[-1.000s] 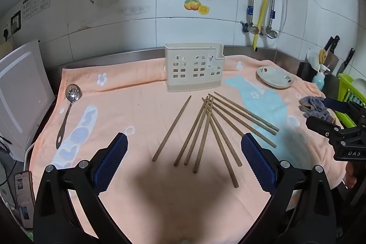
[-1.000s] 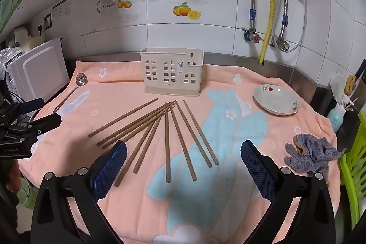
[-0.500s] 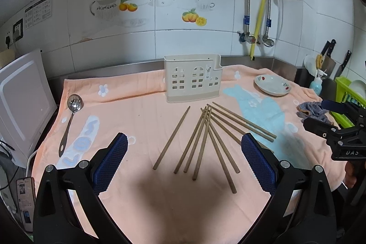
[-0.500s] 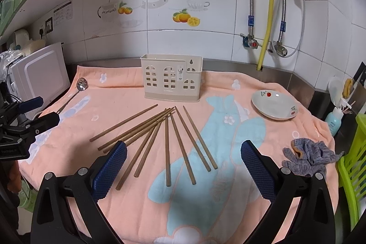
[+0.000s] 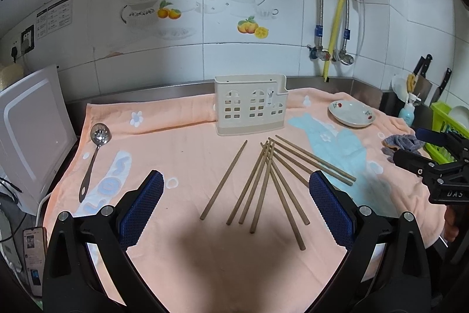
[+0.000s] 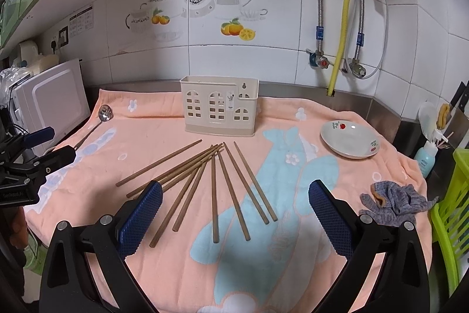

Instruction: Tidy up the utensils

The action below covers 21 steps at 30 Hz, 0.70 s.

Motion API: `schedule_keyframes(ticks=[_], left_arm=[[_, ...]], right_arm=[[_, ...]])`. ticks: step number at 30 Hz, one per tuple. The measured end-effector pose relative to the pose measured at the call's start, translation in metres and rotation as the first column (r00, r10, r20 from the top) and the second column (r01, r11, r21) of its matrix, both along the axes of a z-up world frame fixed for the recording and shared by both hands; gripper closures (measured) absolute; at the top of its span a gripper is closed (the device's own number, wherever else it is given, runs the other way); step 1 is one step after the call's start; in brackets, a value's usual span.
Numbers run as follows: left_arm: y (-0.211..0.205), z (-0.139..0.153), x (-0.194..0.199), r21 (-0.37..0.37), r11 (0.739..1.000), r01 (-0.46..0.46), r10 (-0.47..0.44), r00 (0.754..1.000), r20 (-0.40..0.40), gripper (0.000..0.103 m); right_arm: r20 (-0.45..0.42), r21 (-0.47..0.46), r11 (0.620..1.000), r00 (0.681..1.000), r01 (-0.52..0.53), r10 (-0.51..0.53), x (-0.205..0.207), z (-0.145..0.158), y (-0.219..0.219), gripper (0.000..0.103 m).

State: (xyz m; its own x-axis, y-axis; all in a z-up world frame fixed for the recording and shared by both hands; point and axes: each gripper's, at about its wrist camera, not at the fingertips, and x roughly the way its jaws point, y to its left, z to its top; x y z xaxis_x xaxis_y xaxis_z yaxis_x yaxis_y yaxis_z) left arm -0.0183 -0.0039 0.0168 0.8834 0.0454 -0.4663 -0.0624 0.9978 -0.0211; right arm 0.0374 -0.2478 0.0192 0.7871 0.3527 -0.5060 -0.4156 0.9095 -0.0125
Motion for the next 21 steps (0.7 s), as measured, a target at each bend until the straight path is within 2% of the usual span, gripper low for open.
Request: schedule_keyframes(ticks=[21], left_arm=[[0.0003, 0.0033, 0.0009, -0.002, 1.0, -0.005, 0.005, 1.0, 0.001, 0.005]], right_arm=[[0.009, 0.006, 1.0, 1.0, -0.003, 0.003, -0.0025, 0.0005, 0.0016, 0.006]])
